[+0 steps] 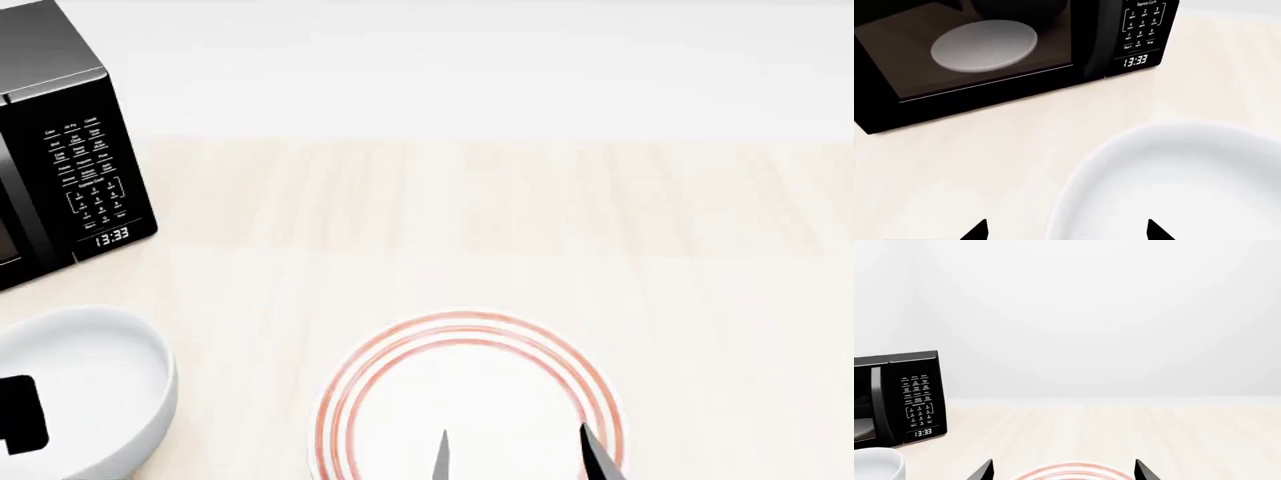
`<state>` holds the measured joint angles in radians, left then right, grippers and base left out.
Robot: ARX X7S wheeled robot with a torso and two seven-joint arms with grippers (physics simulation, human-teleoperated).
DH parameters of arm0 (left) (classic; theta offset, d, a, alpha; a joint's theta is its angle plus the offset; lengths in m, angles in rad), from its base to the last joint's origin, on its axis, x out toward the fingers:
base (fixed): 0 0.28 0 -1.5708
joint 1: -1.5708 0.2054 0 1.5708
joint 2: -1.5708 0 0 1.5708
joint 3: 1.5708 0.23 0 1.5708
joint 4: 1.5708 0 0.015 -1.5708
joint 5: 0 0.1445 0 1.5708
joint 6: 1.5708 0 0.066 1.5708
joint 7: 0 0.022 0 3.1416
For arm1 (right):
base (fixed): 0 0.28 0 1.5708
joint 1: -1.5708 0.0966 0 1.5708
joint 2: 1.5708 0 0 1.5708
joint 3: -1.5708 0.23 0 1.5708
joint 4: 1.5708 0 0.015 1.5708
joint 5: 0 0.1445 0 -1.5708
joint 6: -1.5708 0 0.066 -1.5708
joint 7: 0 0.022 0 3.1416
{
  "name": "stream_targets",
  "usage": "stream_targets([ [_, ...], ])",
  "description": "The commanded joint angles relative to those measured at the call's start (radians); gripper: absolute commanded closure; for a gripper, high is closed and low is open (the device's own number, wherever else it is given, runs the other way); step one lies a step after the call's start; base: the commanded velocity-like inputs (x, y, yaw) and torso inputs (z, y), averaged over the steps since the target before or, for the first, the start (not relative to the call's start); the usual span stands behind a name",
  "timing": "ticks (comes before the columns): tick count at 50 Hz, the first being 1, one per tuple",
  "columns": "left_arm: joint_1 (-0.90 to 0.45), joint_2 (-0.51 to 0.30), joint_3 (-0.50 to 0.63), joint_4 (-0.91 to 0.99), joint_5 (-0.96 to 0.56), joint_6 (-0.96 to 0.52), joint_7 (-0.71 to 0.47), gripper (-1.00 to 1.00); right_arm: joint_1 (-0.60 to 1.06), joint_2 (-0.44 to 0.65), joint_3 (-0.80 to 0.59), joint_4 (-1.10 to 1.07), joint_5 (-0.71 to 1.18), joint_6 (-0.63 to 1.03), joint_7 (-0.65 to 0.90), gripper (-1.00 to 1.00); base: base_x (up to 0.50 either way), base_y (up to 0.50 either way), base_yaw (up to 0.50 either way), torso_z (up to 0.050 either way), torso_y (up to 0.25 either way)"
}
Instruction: Pick up the white bowl and put it on the plate.
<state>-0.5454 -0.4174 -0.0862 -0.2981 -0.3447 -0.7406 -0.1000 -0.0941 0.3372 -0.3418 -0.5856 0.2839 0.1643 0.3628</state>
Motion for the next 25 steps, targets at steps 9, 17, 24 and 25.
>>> stream_targets([
  [9, -0.009, 0.032, -0.024, -0.050, 0.004, 0.017, 0.018, 1.00, 0.004, -0.014, 0.015, 0.015, -0.033, -0.035, -0.005, -1.00, 0.00, 0.00, 0.00, 0.000, 0.000],
  [17, -0.015, 0.034, -0.023, -0.065, 0.003, 0.031, 0.024, 1.00, 0.006, -0.013, 0.013, 0.017, -0.031, -0.036, -0.003, -1.00, 0.00, 0.00, 0.00, 0.000, 0.000],
  [24, -0.002, 0.035, -0.033, -0.043, -0.008, 0.020, 0.018, 1.00, 0.007, -0.011, 0.010, 0.018, -0.032, -0.039, -0.001, -1.00, 0.00, 0.00, 0.00, 0.000, 0.000],
  [25, -0.001, 0.036, -0.035, -0.041, -0.009, 0.019, 0.017, 1.00, 0.007, -0.010, 0.010, 0.017, -0.032, -0.038, 0.000, -1.00, 0.00, 0.00, 0.00, 0.000, 0.000],
])
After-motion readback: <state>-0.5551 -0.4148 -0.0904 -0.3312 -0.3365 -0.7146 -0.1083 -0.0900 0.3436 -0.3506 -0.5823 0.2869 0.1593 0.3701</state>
